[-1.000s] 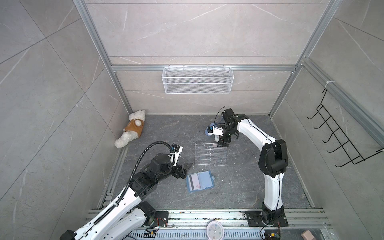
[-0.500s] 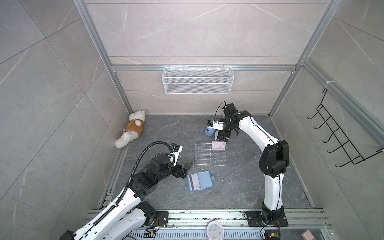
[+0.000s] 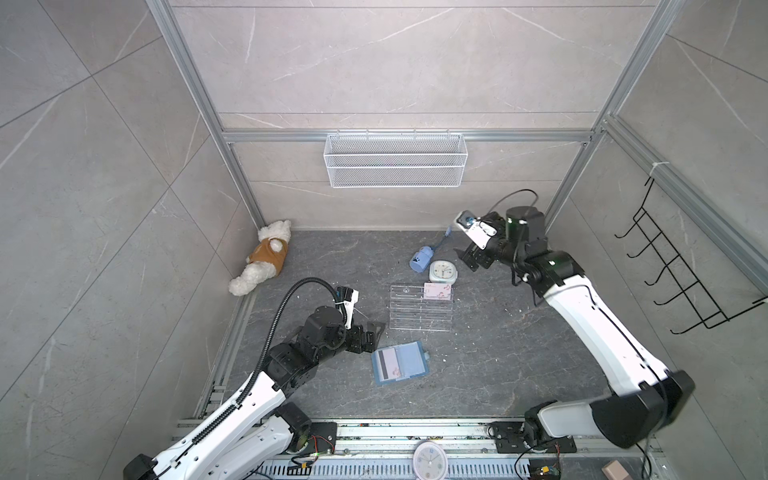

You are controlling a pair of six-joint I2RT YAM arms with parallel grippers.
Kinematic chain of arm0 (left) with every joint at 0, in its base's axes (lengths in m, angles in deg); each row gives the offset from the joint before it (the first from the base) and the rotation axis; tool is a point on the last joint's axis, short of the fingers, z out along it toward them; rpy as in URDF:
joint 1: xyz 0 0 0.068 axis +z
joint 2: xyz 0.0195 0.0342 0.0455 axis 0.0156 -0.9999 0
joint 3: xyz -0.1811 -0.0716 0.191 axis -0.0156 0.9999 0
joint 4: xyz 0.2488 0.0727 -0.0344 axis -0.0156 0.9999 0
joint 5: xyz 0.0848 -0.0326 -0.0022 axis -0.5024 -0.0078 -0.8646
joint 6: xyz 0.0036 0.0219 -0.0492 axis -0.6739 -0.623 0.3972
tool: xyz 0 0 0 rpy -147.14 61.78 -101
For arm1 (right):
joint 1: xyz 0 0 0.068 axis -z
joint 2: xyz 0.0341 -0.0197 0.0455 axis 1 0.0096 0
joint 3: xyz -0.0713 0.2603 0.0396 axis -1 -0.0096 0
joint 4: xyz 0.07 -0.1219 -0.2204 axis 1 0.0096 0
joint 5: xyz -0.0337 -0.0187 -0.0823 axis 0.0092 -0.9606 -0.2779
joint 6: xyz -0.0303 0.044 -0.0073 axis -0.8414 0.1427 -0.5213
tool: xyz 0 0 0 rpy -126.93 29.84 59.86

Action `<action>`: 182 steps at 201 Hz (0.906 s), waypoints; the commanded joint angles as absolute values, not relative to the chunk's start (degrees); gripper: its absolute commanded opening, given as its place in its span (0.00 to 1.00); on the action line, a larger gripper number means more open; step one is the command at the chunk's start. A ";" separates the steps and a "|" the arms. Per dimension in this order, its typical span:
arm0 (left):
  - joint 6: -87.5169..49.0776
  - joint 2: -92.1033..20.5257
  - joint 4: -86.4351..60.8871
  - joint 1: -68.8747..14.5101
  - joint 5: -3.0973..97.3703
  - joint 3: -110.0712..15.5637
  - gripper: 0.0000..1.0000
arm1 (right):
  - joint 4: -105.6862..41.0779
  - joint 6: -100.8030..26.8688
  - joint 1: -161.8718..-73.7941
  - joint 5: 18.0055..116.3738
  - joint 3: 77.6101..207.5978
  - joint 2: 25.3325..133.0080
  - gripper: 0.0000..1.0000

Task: Take the credit cards out of the card holder

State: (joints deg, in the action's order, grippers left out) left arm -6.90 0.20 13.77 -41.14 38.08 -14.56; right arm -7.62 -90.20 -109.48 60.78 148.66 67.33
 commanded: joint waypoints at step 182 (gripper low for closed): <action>31.46 4.62 2.08 -41.50 51.81 10.35 0.92 | -1.10 -25.24 -109.00 84.91 118.38 35.20 0.52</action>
